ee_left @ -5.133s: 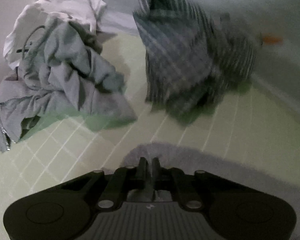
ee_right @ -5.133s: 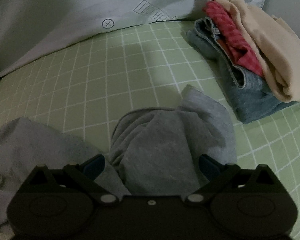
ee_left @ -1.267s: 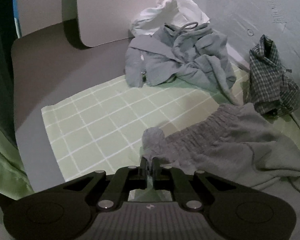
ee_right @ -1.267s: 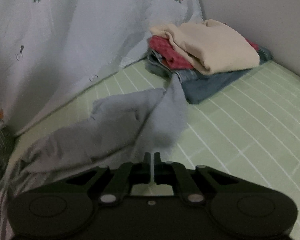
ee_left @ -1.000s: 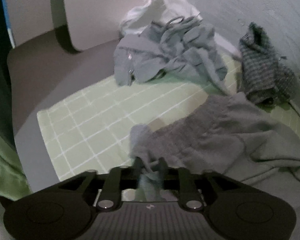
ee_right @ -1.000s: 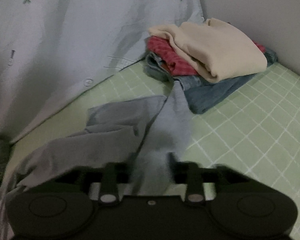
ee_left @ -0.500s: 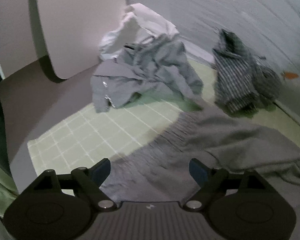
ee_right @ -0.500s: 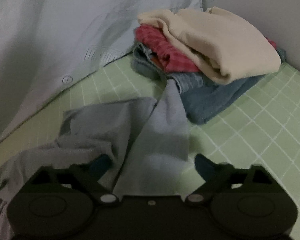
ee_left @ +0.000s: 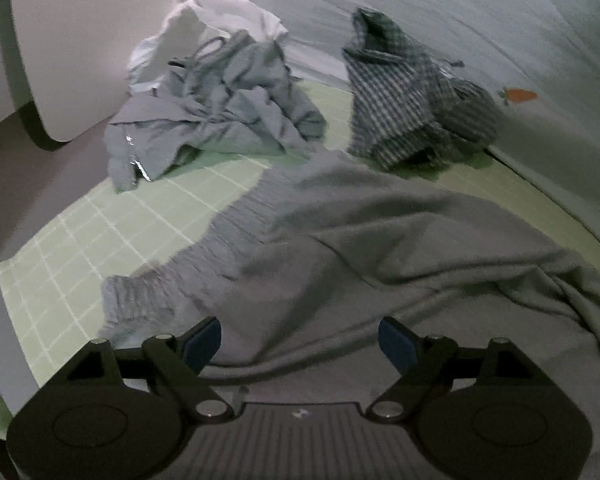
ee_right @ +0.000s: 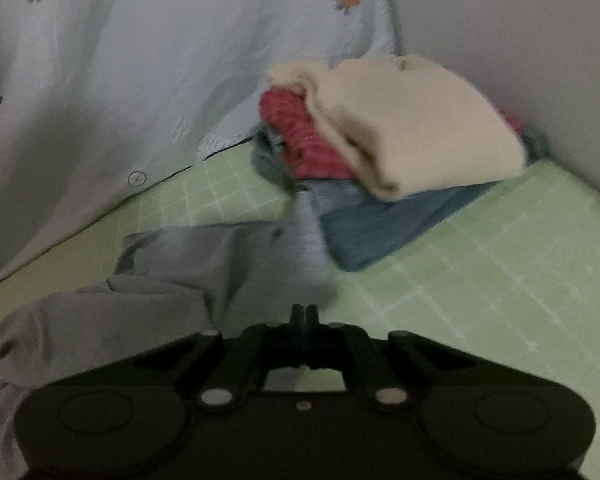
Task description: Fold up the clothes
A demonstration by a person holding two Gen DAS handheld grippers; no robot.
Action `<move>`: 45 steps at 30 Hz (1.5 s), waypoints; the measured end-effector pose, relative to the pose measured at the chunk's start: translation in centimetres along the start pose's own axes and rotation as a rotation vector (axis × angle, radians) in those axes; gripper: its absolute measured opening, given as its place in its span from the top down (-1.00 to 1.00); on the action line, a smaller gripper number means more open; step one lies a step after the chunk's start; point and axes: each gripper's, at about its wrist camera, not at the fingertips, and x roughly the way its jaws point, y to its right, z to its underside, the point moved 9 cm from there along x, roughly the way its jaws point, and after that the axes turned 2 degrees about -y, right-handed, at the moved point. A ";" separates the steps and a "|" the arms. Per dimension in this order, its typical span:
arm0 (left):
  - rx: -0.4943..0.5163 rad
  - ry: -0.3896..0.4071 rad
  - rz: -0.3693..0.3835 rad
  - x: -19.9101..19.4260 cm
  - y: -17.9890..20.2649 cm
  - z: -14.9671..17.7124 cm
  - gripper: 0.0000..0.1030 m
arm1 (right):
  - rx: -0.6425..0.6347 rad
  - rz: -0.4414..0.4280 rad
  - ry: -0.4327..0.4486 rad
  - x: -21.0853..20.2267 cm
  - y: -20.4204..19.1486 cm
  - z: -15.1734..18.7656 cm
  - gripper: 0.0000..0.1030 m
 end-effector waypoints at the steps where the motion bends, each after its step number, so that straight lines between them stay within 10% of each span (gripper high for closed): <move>1: 0.010 -0.012 0.006 0.2 0.3 0.4 -0.67 | 0.007 0.003 -0.002 -0.4 0.5 0.1 0.99; 9: 0.111 -0.116 0.075 1.5 3.2 3.8 -0.67 | 0.075 -0.076 -0.075 1.5 0.2 1.0 0.90; 19: 0.146 -0.235 0.031 3.2 2.7 7.8 -0.70 | 0.083 -0.039 -0.092 5.2 -1.1 1.3 0.33; 22: 0.157 -0.240 0.011 3.4 2.9 7.9 -0.79 | 0.052 -0.047 -0.096 5.3 -1.0 1.5 0.96; 34: 0.131 -0.266 -0.002 3.6 1.8 8.1 -0.97 | 0.137 0.101 0.044 -5.7 8.1 4.7 1.00; 40: 0.130 -0.267 -0.003 3.6 1.7 8.0 -1.00 | 0.136 0.148 -0.055 -6.6 10.4 8.3 0.98; 45: 0.122 -0.266 -0.004 3.6 1.7 8.2 -0.99 | 0.289 0.142 -0.076 -5.8 11.3 9.0 0.21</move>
